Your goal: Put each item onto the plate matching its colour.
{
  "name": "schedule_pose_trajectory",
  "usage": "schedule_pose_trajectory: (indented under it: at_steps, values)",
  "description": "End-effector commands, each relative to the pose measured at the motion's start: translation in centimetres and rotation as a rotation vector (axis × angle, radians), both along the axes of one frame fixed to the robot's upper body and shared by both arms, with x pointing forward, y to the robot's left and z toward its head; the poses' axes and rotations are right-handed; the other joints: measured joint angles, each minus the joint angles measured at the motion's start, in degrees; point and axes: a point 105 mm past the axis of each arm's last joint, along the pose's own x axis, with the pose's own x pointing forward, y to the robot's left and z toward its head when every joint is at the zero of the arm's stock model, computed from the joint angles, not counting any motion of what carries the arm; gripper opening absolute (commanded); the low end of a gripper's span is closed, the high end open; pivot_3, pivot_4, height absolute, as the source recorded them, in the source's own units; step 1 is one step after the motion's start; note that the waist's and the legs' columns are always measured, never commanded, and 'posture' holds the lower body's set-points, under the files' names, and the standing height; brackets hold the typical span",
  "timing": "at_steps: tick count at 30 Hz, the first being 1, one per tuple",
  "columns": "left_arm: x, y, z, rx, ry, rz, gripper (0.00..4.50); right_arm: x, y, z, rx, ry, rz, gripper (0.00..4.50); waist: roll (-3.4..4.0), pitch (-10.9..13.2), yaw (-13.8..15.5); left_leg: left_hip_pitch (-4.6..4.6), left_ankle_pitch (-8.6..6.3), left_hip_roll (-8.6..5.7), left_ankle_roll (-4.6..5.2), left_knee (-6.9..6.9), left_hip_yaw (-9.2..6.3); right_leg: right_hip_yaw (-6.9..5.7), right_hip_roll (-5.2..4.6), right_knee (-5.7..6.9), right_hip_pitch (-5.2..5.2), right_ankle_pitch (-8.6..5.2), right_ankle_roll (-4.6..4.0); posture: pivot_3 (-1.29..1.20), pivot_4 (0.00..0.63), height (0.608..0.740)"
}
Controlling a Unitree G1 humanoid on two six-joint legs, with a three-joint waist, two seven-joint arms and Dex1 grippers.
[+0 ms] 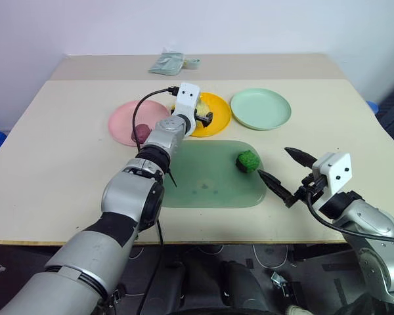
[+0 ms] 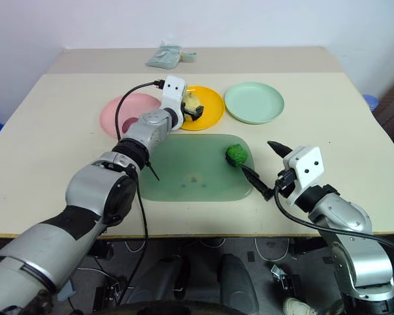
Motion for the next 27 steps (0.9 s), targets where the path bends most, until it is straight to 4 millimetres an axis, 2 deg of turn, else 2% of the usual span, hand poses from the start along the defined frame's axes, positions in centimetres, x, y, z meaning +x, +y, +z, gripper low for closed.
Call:
schedule_pose_trajectory:
  at_steps: [1,8,11,14,16,20,24,27]
  values:
    - [0.4,-0.1,2.9,-0.021,-0.092,-0.011,4.47,0.0,0.4,0.9,0.005,-0.04,0.007,4.5,0.0,0.0,0.0,0.0,0.0,0.0,0.0,0.0,0.0,0.0,0.0,0.01,0.0,0.0,0.0,0.0,0.15,0.74]
    - [0.2,1.4,3.8,-0.052,-0.141,-0.078,4.47,0.9,0.7,0.9,0.002,-0.042,0.003,4.5,0.01,0.0,-0.1,0.01,0.0,0.0,0.0,0.01,0.01,-0.01,0.01,0.04,-0.01,0.0,0.0,0.0,0.15,0.74]
    - [-0.9,1.7,4.5,-0.078,-0.202,-0.21,4.47,1.5,0.9,0.9,0.004,-0.041,0.008,4.5,0.06,0.0,-0.3,0.04,0.0,0.0,0.0,-0.01,0.04,0.02,0.01,0.06,-0.01,0.0,-0.01,0.0,0.15,0.74]
    - [-4.3,2.7,4.8,-0.099,-0.289,-0.406,4.47,2.1,1.5,0.5,0.001,-0.028,0.027,4.5,0.12,-0.1,-0.6,0.08,0.01,0.02,-0.01,-0.06,0.1,0.13,0.02,0.11,-0.05,0.01,-0.03,0.0,0.15,0.74]
    - [-6.6,3.4,4.7,-0.103,-0.334,-0.478,4.47,2.5,1.6,0.3,-0.008,-0.021,0.03,4.5,0.13,-0.1,-0.9,0.08,0.03,0.04,-0.05,-0.1,0.15,0.23,0.02,0.13,-0.1,0.01,-0.04,0.0,0.15,0.74]
    - [-11.8,6.0,2.7,-0.006,-0.257,-0.676,4.47,3.3,2.0,-0.9,-0.022,0.014,0.043,4.5,0.13,-0.1,-0.9,0.06,0.01,0.04,-0.02,-0.05,0.14,0.24,0.02,0.22,-0.12,0.01,-0.06,0.0,0.15,0.74]
    - [-14.9,8.3,2.8,0.015,-0.23,-0.748,4.47,3.9,2.2,-1.8,-0.022,0.045,0.055,4.5,0.19,-0.1,-0.7,0.13,0.01,0.04,-0.02,-0.03,0.13,0.23,0.01,0.26,-0.07,0.01,-0.09,0.0,0.15,0.74]
    - [-16.7,9.3,2.8,0.034,-0.197,-0.794,4.47,4.4,2.2,-2.3,-0.022,0.061,0.06,4.5,0.19,-0.1,-0.3,0.19,0.01,0.04,-0.02,-0.02,0.13,0.22,0.01,0.25,-0.02,0.01,-0.09,0.0,0.15,0.74]
